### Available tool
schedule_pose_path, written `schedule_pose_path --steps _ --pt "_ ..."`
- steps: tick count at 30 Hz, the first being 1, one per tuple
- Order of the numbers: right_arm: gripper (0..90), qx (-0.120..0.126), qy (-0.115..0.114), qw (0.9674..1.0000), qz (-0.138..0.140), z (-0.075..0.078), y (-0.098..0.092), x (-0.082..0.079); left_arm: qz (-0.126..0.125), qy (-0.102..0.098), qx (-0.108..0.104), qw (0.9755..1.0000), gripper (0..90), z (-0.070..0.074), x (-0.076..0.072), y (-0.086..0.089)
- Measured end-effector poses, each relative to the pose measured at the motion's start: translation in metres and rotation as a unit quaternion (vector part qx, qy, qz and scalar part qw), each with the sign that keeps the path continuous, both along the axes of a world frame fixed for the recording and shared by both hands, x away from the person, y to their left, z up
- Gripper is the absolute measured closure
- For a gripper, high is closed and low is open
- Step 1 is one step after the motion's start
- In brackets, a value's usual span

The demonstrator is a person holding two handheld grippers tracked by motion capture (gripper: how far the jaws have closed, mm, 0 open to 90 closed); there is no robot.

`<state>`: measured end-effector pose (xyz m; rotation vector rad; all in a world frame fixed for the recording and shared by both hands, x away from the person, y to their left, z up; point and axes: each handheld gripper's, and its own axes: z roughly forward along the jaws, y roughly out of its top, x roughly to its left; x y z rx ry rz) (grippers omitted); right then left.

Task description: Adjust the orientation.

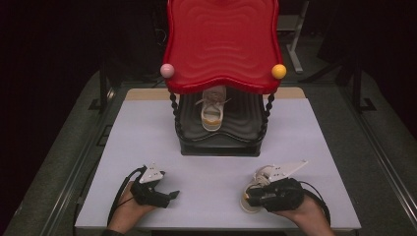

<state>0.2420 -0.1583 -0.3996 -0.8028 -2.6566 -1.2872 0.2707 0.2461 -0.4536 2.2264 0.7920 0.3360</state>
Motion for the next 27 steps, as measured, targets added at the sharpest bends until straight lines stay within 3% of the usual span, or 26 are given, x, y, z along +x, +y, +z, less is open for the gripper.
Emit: schedule_pose_path --steps 7,12,16,21,27 --pt "64.8 -0.016 0.015 0.9998 0.002 -0.01 0.005 0.003 0.0 0.0 0.0 1.0 12.9 0.0 0.0 0.0" --pt "73.2 -0.02 0.013 0.9997 0.004 -0.01 0.008 0.004 0.0 0.0 0.0 1.0 12.9 0.0 0.0 0.0" --pt "78.2 -0.033 -0.007 0.9992 0.022 -0.007 0.011 0.0 -0.001 0.0 0.0 1.0 12.9 0.0 0.0 0.0" --pt "78.3 -0.036 -0.015 0.9986 0.035 -0.005 0.017 -0.003 0.0 0.0 0.0 1.0 12.9 0.0 0.0 0.0" --pt "78.4 -0.027 -0.021 0.998 0.052 0.003 0.026 -0.002 0.0 0.0 0.0 1.0 12.9 0.0 0.0 0.0"
